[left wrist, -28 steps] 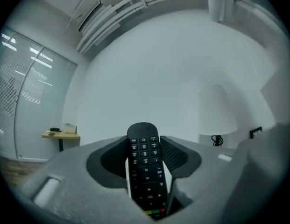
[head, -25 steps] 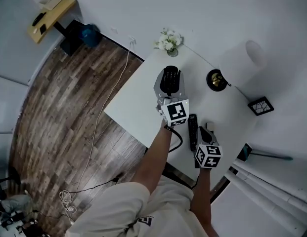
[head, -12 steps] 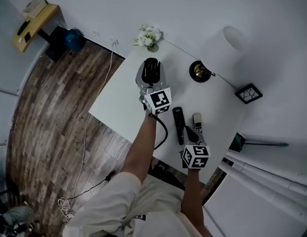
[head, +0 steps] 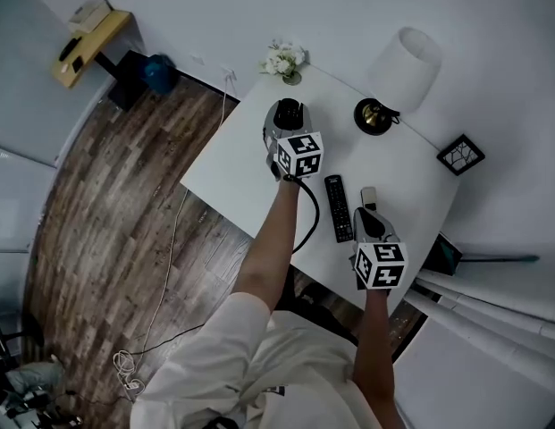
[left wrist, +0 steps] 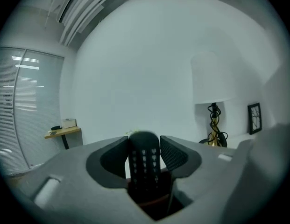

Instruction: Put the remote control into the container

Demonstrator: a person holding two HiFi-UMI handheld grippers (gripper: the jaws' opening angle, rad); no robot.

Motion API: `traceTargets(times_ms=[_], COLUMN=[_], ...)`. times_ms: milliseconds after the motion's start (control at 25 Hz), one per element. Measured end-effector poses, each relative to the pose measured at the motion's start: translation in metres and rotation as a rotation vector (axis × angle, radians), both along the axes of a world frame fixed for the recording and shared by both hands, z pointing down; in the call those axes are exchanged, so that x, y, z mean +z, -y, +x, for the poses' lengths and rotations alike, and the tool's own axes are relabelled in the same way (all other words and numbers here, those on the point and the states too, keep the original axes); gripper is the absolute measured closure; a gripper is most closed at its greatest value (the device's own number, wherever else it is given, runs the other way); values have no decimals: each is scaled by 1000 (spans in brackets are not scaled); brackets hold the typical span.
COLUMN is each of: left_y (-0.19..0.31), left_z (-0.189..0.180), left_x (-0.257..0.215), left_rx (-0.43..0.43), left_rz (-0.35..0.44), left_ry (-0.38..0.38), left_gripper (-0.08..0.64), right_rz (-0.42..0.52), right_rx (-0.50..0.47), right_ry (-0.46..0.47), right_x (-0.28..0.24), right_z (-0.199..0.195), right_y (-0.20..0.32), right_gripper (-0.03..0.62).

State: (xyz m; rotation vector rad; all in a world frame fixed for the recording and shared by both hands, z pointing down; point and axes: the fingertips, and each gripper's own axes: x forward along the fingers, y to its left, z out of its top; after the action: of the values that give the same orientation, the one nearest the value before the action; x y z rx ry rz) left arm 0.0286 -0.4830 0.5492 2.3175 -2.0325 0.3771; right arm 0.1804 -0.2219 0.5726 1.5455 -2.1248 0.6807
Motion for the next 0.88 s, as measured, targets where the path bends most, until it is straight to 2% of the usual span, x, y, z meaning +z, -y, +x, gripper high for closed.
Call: traceTargets(times_ms=[160,440,760,880], left_y=[-11,-26,-50,-70], left_z=[-5,-10,-22,-21], left_x=[1,-9,-52,-58], left_rx=[-44,-61,-56,-5], left_rz=[-32,-16,34,20], left_ry=[-16,-1,22,48], left_gripper=[354,356,356,371], right_rz=[0,36,82,88], right_rx=[-1,-19,-58,-65], right_ry=[-11,-16,-29,-17], right_x=[-1,-12,-33,-39], right_z=[10,15,7,3], right_y=[-14,-19,-27,-26], right_gripper=[591,591,591,591])
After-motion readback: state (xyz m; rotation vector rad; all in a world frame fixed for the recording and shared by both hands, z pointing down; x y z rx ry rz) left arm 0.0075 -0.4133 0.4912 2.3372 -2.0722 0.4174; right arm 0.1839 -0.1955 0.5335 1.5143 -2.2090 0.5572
